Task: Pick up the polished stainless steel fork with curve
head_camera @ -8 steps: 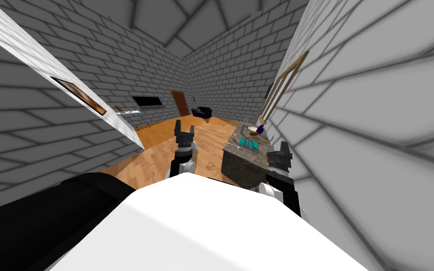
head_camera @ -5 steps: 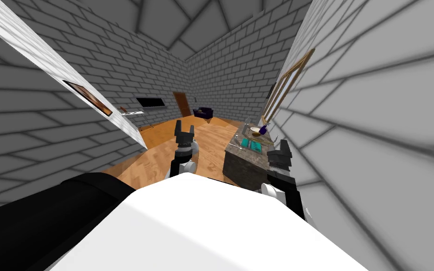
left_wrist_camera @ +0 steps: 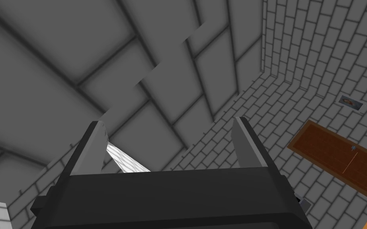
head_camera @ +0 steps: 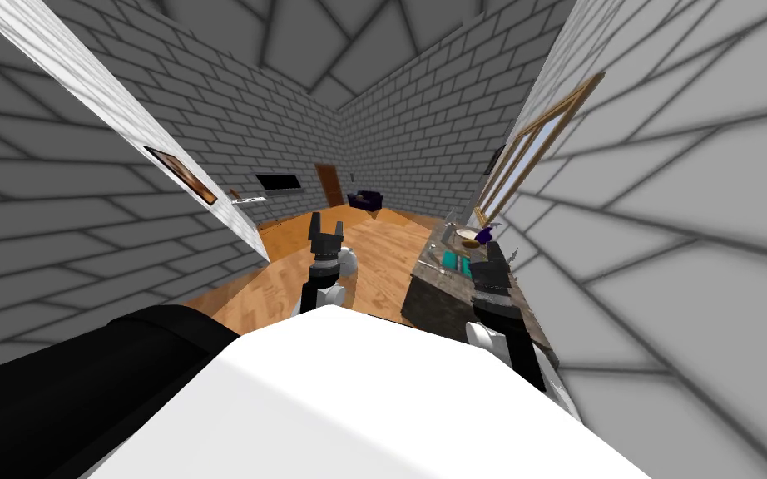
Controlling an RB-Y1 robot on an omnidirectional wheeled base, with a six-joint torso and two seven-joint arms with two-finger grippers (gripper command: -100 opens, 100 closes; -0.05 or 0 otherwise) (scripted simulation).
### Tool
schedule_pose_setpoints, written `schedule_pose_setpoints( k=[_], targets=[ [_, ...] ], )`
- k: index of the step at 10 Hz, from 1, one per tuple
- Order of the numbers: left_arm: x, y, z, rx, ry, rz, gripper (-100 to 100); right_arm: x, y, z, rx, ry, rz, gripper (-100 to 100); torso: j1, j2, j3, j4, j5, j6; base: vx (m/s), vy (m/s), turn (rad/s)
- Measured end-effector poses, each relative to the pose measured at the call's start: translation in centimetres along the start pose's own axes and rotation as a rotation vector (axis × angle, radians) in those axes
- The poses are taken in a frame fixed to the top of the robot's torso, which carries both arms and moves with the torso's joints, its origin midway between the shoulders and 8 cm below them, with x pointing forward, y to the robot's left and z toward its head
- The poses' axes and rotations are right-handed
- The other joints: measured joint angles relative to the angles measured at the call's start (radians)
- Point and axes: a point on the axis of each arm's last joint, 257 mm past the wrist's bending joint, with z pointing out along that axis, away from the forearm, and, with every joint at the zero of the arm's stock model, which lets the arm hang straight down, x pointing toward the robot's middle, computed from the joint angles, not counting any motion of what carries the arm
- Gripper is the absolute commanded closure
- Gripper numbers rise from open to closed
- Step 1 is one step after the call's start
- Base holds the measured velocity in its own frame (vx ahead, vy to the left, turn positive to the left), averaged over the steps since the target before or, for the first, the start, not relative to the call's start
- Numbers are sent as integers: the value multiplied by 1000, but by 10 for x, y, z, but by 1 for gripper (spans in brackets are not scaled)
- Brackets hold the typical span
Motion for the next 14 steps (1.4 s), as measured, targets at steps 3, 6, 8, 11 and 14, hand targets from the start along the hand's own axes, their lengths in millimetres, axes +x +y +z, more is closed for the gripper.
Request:
schedule_pose_setpoints(
  k=[3, 6, 8, 11, 14],
  targets=[
    [0, 0, 0, 0, 0, 0, 0, 15, 2, 6, -40, 89, -44, -100, 4, -2, -1, 0, 1, -1, 127, 171, 129],
    [0, 0, 0, 0, 0, 0, 0, 32, 3, 7, -69, 173, -85, -100, -1, 0, 0, 0, 0, 0, 111, 107, 129],
    [0, 0, 0, 0, 0, 0, 0, 42, 1, 7, -82, 228, -113, -100, -2, 2, 1, 0, -1, 0, 89, 96, 114],
    [0, 0, 0, 0, 0, 0, 0, 53, -5, 5, -96, 300, -150, -100, -4, 3, 2, 1, -1, 0, 79, 81, 131],
    [0, 0, 0, 0, 0, 0, 0, 66, -17, 0, -101, 385, -195, -100, -4, 3, 2, 1, -1, 0, 76, 66, 111]
  ],
)
